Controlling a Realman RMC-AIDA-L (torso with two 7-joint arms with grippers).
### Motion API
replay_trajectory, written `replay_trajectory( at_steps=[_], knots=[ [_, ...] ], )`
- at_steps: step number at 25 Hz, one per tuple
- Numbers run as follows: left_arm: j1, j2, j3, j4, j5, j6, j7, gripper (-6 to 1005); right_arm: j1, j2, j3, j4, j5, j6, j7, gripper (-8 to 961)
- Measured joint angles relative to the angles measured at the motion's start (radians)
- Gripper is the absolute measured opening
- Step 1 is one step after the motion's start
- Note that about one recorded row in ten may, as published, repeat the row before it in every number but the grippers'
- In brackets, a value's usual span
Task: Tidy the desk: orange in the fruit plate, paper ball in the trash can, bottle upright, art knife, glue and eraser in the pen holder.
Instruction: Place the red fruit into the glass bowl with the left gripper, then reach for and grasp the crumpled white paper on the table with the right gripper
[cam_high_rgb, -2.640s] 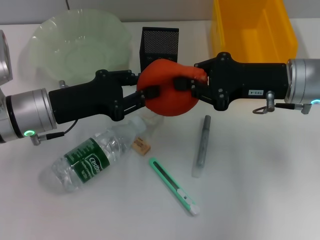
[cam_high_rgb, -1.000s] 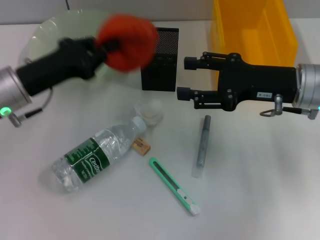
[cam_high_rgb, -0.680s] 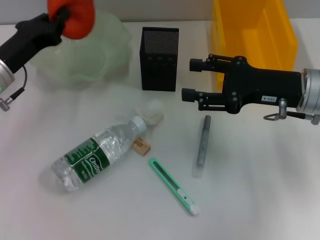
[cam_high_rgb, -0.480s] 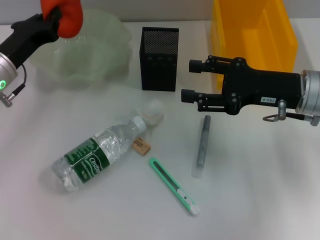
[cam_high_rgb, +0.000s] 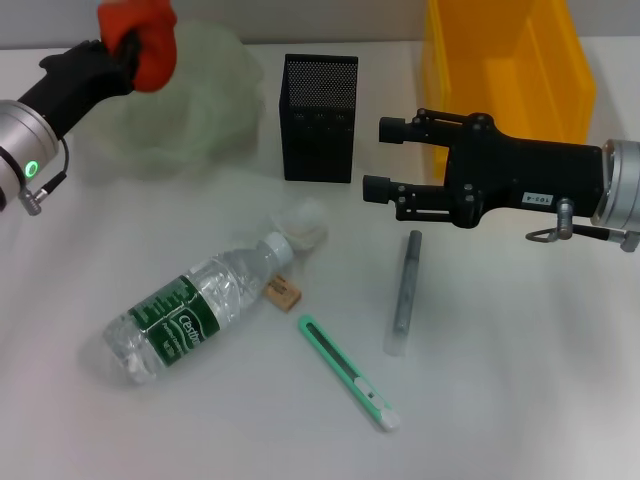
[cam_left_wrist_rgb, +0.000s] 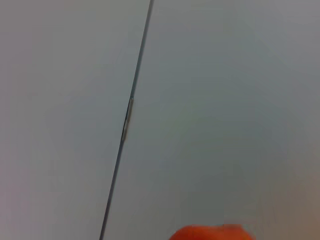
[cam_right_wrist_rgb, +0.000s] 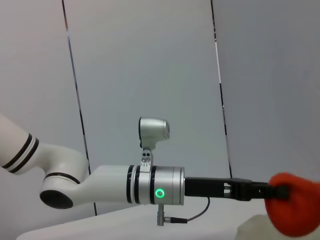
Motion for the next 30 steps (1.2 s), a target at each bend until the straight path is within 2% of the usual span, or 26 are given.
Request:
replay_trajectory(
  at_steps=[3, 7, 15, 17, 18, 22, 24, 25, 27, 30],
  knots=[
    [-0.002, 0.0, 0.002, -0.003, 0.0, -0.01, 0.001, 89, 0.0, 0.0, 0.0, 0.0, 0.0, 0.0, 0.0, 758],
    [-0.007, 0.0, 0.003, -0.003, -0.001, -0.013, 0.002, 332, 0.0, 0.0, 0.0, 0.0, 0.0, 0.004, -0.001, 757],
    [-0.01, 0.0, 0.002, -0.004, -0.001, 0.003, -0.003, 590, 0.0, 0.0, 0.0, -0.001, 0.0, 0.009, -0.001, 756],
    [-0.004, 0.004, 0.026, 0.0, 0.008, 0.091, -0.038, 685, 0.0, 0.0, 0.0, -0.004, 0.001, 0.01, -0.001, 756],
    [-0.004, 0.004, 0.026, 0.0, 0.008, 0.091, -0.038, 732, 0.0, 0.0, 0.0, -0.004, 0.001, 0.01, -0.001, 759],
    [0.019, 0.011, 0.133, 0.048, 0.015, 0.255, -0.147, 848, 0.0, 0.0, 0.009, -0.005, 0.001, 0.01, -0.001, 770],
    [0.057, 0.013, 0.256, 0.127, 0.015, 0.421, -0.246, 848, 0.0, -0.001, 0.013, -0.006, 0.002, 0.009, 0.0, 776],
    [0.057, 0.013, 0.256, 0.127, 0.015, 0.421, -0.246, 848, 0.0, -0.001, 0.013, -0.006, 0.002, 0.009, 0.0, 779],
    [0.082, 0.02, 0.324, 0.169, 0.016, 0.514, -0.289, 848, 0.0, -0.002, 0.014, -0.007, 0.002, 0.009, 0.008, 784],
    [0.101, 0.028, 0.368, 0.194, 0.016, 0.566, -0.322, 848, 0.0, -0.005, 0.015, -0.009, 0.002, 0.016, 0.028, 793]
  ],
)
